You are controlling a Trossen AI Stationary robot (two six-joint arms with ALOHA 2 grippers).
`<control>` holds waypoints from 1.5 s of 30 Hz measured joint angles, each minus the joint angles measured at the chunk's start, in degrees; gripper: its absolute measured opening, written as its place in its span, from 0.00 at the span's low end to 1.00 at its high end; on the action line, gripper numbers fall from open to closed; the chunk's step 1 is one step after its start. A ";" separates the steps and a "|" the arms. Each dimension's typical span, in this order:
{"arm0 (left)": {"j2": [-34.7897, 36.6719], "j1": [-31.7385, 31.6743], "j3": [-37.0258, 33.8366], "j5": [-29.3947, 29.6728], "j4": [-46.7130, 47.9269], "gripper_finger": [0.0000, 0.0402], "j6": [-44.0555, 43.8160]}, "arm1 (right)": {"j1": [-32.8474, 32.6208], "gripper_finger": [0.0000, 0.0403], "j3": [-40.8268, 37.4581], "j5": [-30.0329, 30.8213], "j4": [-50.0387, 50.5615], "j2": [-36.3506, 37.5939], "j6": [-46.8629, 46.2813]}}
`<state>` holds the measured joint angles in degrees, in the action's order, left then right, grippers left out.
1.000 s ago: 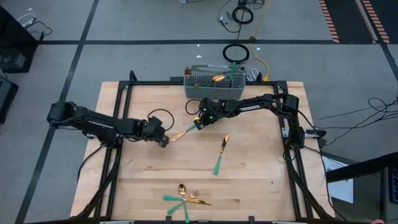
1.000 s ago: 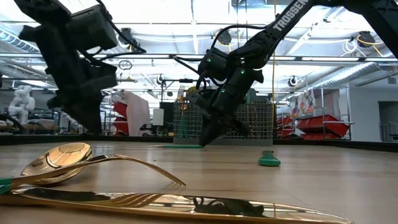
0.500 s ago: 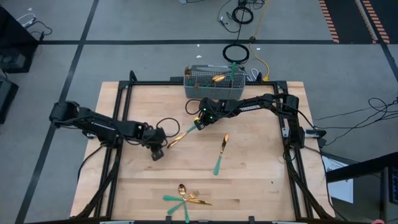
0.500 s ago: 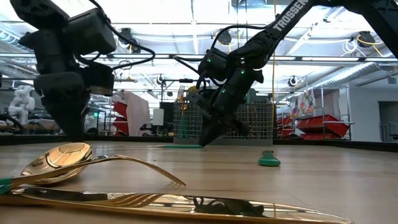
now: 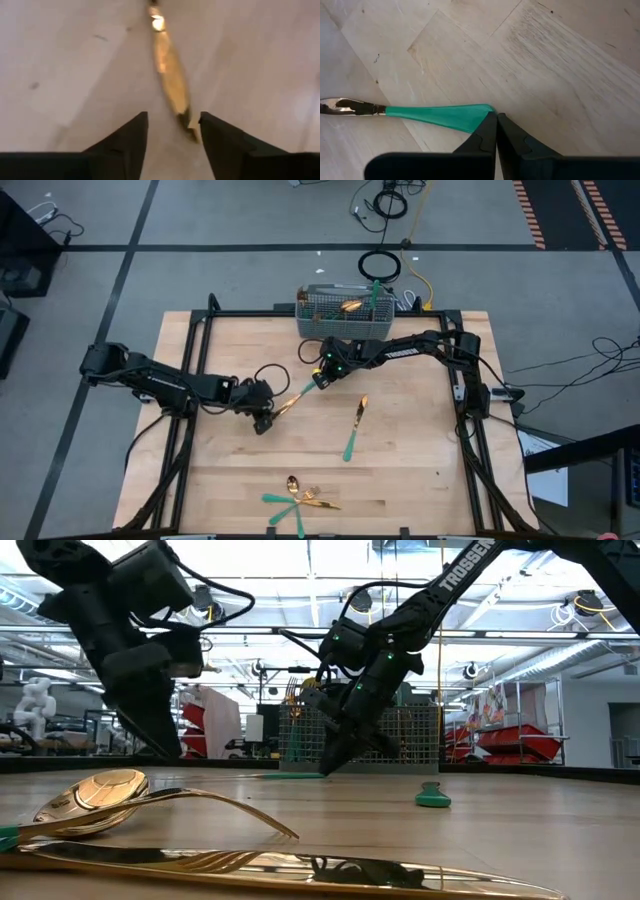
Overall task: Sort silverware
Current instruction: Put the green table knife into the gray silverware basket with the other table knife
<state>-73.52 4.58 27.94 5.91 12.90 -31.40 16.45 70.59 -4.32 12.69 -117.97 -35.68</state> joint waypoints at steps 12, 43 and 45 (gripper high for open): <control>-2.59 3.31 0.18 9.39 12.71 0.53 6.62 | 0.07 0.00 -0.02 -0.52 -1.24 -0.02 0.13; -13.40 19.01 2.01 16.90 -1.07 0.53 23.37 | 0.12 0.00 0.00 -0.24 -2.19 -0.04 -1.29; -13.44 19.53 1.49 18.19 -2.72 0.53 24.74 | 0.22 0.00 0.00 -0.24 -2.19 -0.04 -1.27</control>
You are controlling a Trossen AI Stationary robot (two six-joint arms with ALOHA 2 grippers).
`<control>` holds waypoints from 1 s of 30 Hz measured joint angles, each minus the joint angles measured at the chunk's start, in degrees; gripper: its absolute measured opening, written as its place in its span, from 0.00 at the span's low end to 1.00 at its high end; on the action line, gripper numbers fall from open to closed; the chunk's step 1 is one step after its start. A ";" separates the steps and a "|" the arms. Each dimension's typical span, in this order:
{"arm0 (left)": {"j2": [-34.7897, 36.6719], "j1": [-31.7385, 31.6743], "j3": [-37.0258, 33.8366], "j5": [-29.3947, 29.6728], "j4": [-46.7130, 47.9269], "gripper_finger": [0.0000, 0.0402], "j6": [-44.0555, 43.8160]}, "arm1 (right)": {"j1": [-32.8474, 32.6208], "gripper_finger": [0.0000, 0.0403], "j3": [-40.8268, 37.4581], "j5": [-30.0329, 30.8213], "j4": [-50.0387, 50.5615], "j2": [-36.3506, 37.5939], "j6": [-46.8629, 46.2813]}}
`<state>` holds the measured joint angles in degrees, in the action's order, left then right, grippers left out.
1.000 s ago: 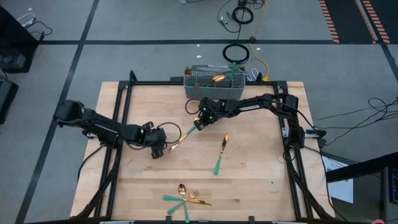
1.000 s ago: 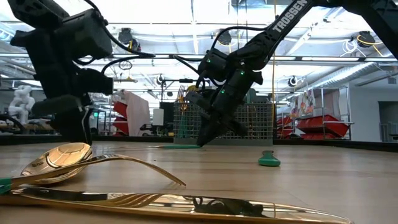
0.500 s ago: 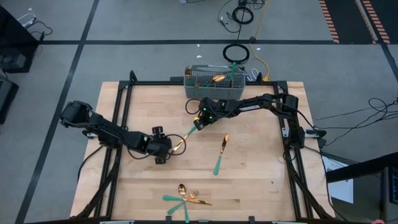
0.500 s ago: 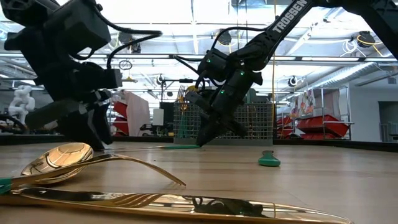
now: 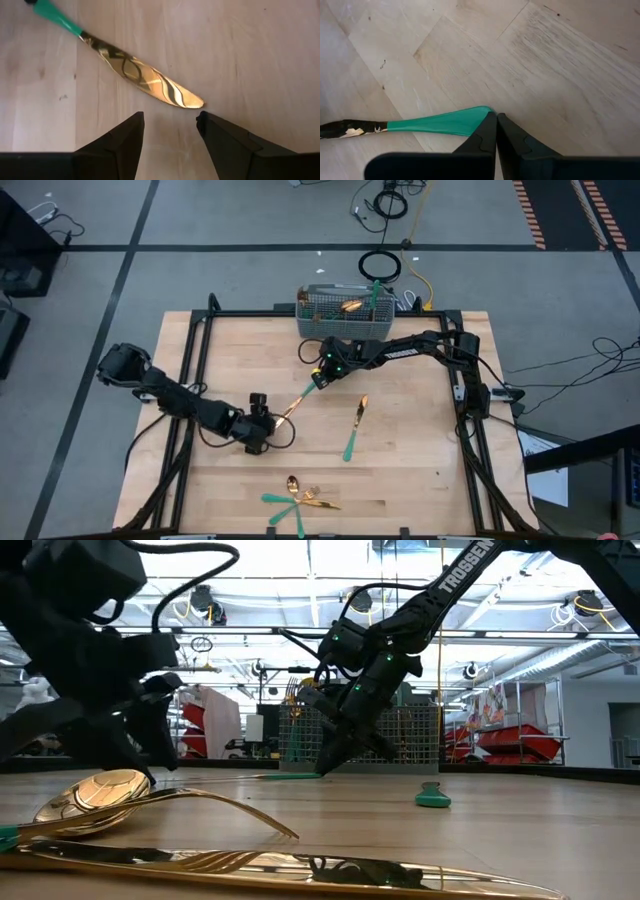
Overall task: Sort silverware
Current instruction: Put the green table knife into the gray silverware basket with the other table knife
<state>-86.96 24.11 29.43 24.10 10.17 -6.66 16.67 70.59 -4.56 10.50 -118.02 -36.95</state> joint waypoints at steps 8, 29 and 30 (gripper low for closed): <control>-1.86 0.14 -2.35 1.57 -10.20 0.53 7.04 | 0.15 0.00 0.00 -0.02 -0.08 0.00 0.15; -5.49 0.18 -2.10 5.93 -13.55 0.34 0.86 | 0.20 0.00 0.00 0.17 -0.46 -0.02 1.66; -5.49 0.16 -2.10 5.52 -13.55 0.31 -0.30 | 0.20 0.00 0.00 0.17 -0.46 -0.02 1.66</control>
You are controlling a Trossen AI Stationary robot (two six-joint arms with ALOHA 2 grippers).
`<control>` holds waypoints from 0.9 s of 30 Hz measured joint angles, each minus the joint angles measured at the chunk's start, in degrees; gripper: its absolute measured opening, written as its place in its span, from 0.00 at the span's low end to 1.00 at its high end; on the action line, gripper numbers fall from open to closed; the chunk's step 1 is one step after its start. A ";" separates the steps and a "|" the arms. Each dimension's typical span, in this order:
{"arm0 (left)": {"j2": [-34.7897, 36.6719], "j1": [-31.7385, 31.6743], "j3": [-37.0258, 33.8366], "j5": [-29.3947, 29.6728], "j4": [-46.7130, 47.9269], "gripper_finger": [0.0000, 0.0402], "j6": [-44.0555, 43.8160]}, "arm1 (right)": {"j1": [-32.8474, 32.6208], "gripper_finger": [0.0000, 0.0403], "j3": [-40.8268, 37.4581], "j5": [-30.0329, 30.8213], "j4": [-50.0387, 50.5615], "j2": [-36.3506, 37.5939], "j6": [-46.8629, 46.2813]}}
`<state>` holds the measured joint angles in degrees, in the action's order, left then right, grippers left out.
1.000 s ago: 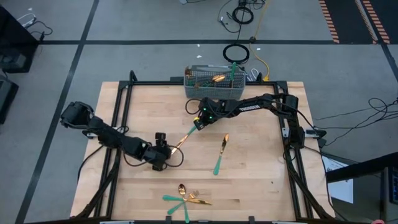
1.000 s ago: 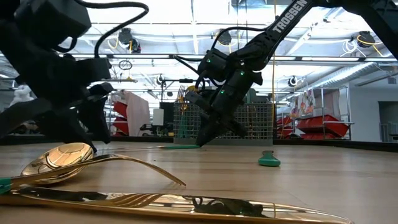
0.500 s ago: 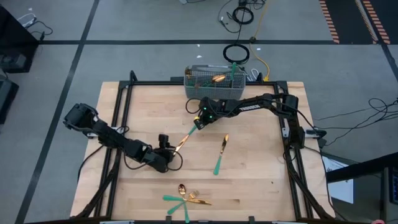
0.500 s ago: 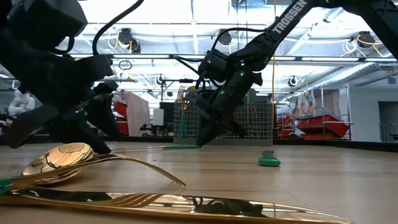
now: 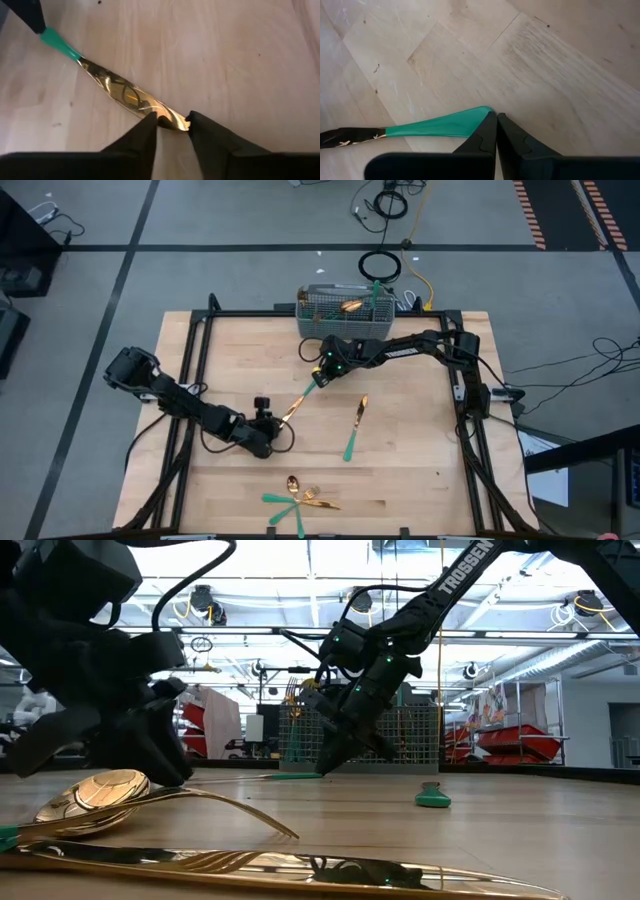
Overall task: Sort silverware
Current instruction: Put the green table knife into the gray silverware basket with the other table knife
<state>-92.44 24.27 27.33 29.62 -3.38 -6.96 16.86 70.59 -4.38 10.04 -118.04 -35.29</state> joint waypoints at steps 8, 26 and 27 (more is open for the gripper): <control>-0.07 -0.15 0.02 -0.12 0.82 0.02 -4.57 | 0.00 0.00 0.02 0.03 0.07 0.04 0.02; -0.26 -0.24 2.84 1.06 2.38 0.00 -9.21 | -0.98 0.02 -0.29 -2.49 -1.49 5.43 17.61; -0.26 -0.24 2.84 1.06 2.40 0.00 -9.19 | -1.13 0.03 -0.24 -3.08 -1.62 6.43 19.70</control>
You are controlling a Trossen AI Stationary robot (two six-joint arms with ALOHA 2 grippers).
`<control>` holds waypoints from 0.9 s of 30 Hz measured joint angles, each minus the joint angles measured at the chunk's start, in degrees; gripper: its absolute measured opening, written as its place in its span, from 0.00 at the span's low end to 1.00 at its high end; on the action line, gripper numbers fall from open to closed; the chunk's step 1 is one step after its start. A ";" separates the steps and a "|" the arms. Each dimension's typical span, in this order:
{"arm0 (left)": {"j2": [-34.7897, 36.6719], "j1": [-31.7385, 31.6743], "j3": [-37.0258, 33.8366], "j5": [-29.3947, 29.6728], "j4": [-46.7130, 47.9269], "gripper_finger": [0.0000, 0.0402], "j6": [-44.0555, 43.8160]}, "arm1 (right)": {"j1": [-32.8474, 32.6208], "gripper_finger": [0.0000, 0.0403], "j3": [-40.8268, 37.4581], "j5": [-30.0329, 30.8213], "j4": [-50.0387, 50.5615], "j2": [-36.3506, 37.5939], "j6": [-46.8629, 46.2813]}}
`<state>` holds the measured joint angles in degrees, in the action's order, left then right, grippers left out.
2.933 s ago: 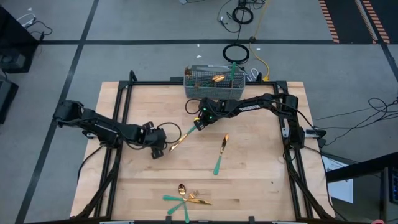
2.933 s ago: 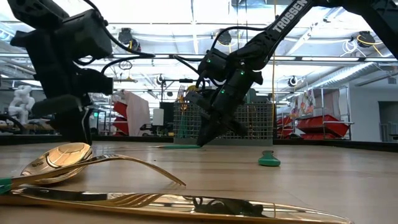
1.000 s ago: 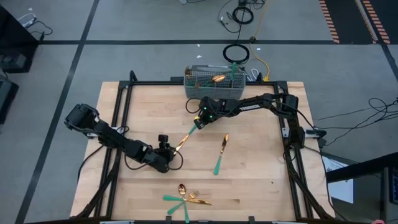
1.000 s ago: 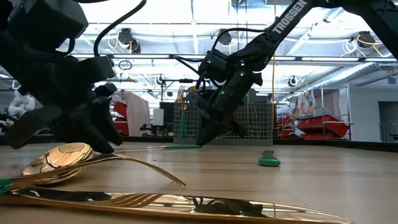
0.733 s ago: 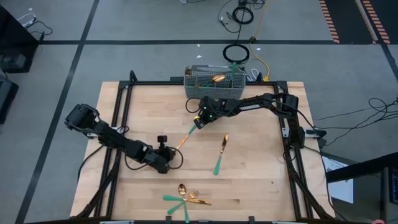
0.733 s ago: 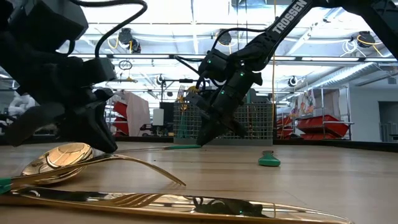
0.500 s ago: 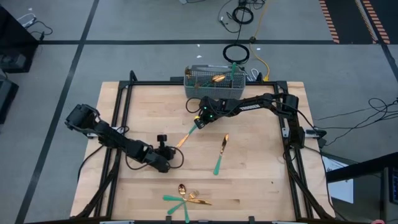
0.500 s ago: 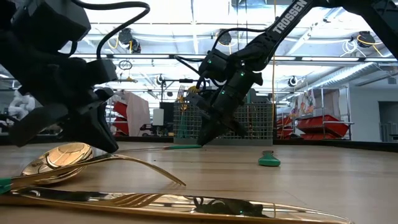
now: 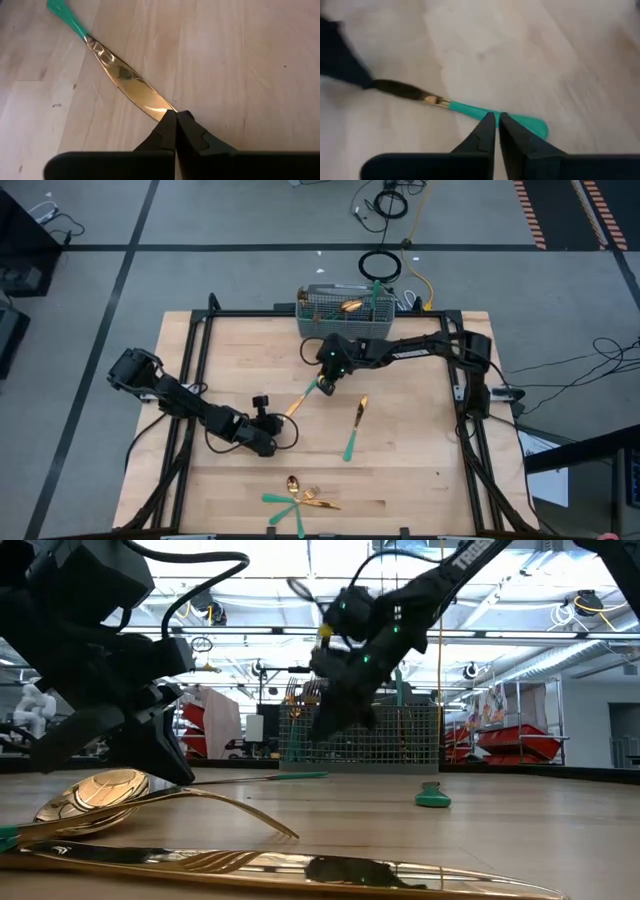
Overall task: Sort silverware
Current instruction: Put the green table knife into the gray silverware basket with the other table knife
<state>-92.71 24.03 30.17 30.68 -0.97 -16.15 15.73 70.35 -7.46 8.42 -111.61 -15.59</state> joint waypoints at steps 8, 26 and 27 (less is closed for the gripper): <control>0.09 0.00 0.07 -0.98 0.28 0.00 4.70 | -1.70 0.24 0.19 -3.68 1.29 3.21 24.17; 0.15 -1.10 0.07 -5.29 -1.81 0.00 20.19 | -1.56 0.48 0.20 -0.36 5.70 2.10 47.99; 0.15 -1.32 0.07 -5.72 -2.09 0.00 20.29 | -1.62 0.47 0.20 -0.46 5.66 1.80 47.99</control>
<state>-92.55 22.71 30.24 24.95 -3.07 4.13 14.11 70.54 -7.92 14.08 -109.81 32.40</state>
